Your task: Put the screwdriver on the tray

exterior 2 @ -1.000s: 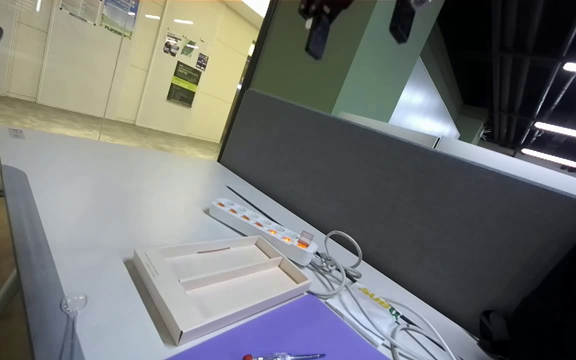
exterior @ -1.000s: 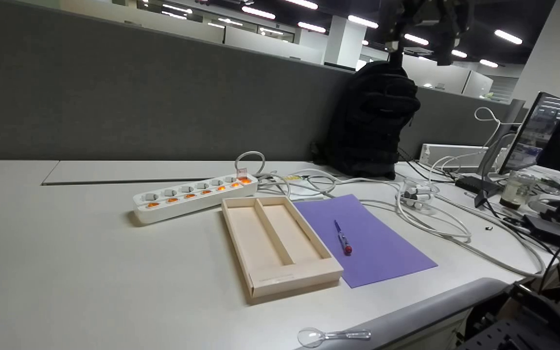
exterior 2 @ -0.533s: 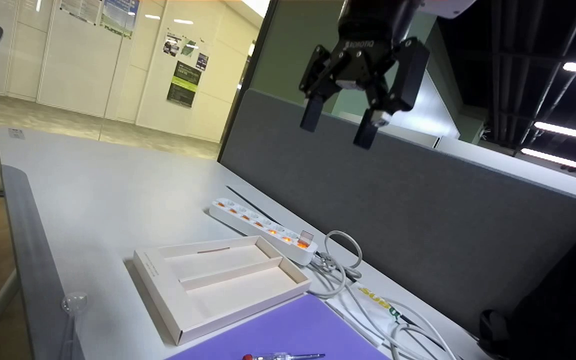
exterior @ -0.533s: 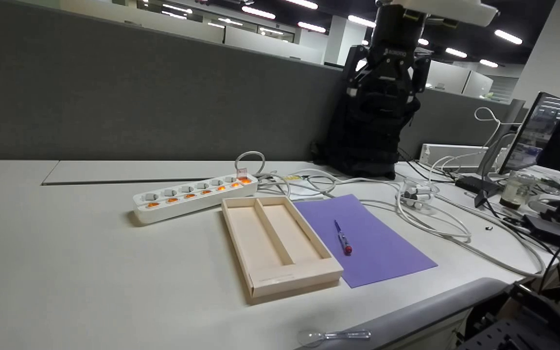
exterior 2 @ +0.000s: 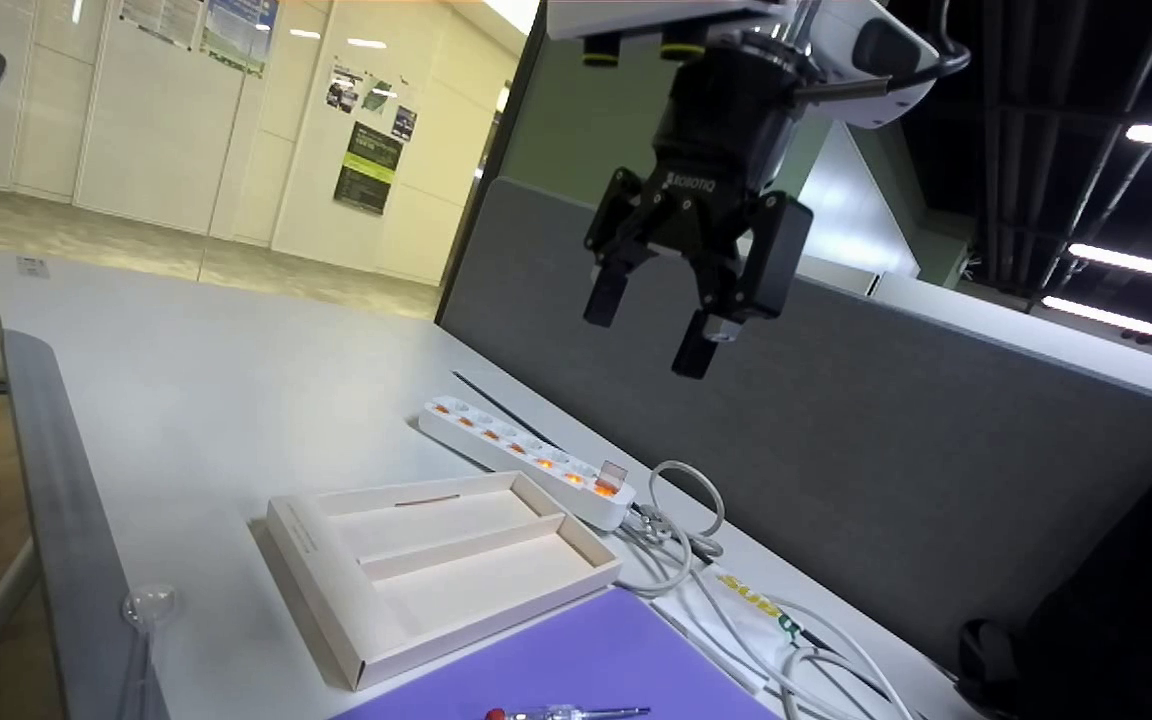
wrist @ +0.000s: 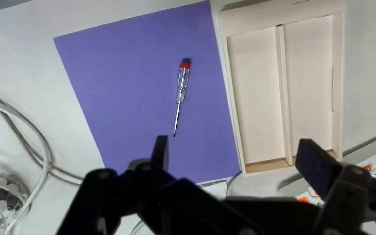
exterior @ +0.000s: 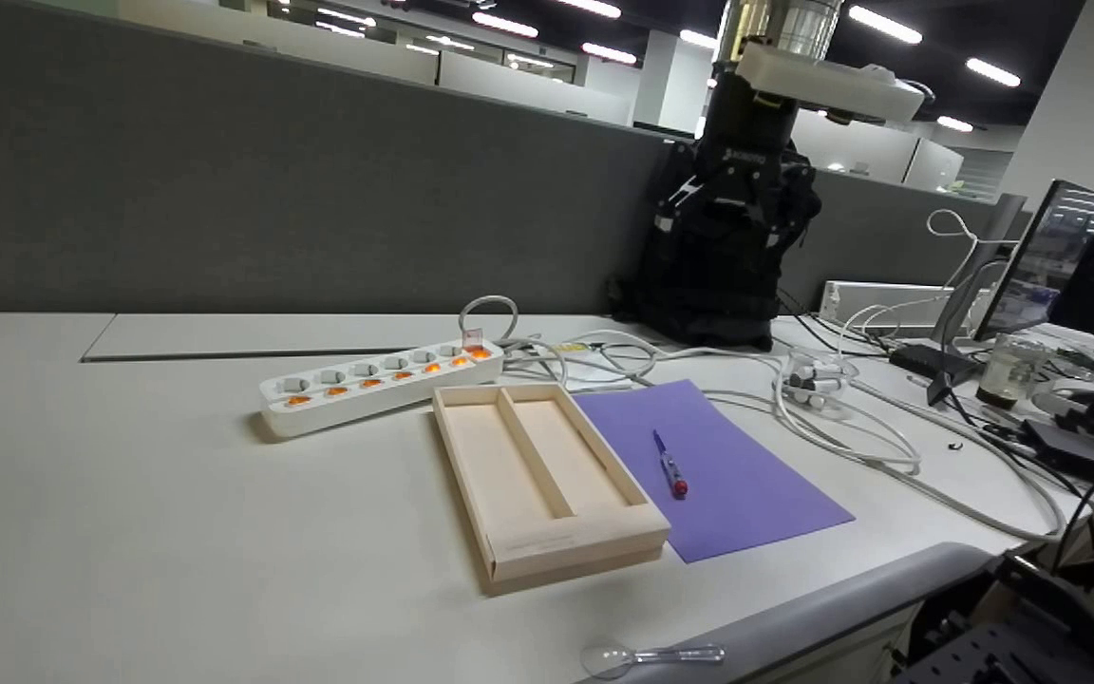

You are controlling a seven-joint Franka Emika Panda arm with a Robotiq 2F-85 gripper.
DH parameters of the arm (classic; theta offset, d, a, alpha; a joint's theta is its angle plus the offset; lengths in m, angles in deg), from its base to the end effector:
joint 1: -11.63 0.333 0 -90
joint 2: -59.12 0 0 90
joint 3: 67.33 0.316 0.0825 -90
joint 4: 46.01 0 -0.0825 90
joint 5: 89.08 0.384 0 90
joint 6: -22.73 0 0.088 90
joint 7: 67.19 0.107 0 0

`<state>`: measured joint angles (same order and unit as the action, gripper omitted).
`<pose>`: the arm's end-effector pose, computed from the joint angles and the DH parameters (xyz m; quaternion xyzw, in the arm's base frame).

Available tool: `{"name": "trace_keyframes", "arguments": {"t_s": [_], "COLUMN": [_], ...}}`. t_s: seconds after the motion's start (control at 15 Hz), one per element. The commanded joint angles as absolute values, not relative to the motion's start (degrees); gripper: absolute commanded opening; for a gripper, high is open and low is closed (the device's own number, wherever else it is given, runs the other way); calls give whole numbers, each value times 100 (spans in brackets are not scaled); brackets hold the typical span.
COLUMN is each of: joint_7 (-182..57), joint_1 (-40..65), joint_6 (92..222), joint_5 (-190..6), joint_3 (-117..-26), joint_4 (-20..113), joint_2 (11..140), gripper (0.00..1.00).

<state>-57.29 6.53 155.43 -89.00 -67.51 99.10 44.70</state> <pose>0.4360 -0.0403 0.3679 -0.9910 0.1325 -0.0175 0.0016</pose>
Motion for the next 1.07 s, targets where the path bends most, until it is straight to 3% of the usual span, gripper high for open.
{"name": "trace_keyframes", "arguments": {"t_s": [0.0, 1.0], "joint_7": [-5720, -4315], "joint_1": [694, 464], "joint_6": [15532, 16411], "joint_5": [-8913, -10013], "joint_3": [-6793, -7145], "joint_4": [9904, 9684], "joint_2": [4454, 6727], "gripper": [100, 100]}}
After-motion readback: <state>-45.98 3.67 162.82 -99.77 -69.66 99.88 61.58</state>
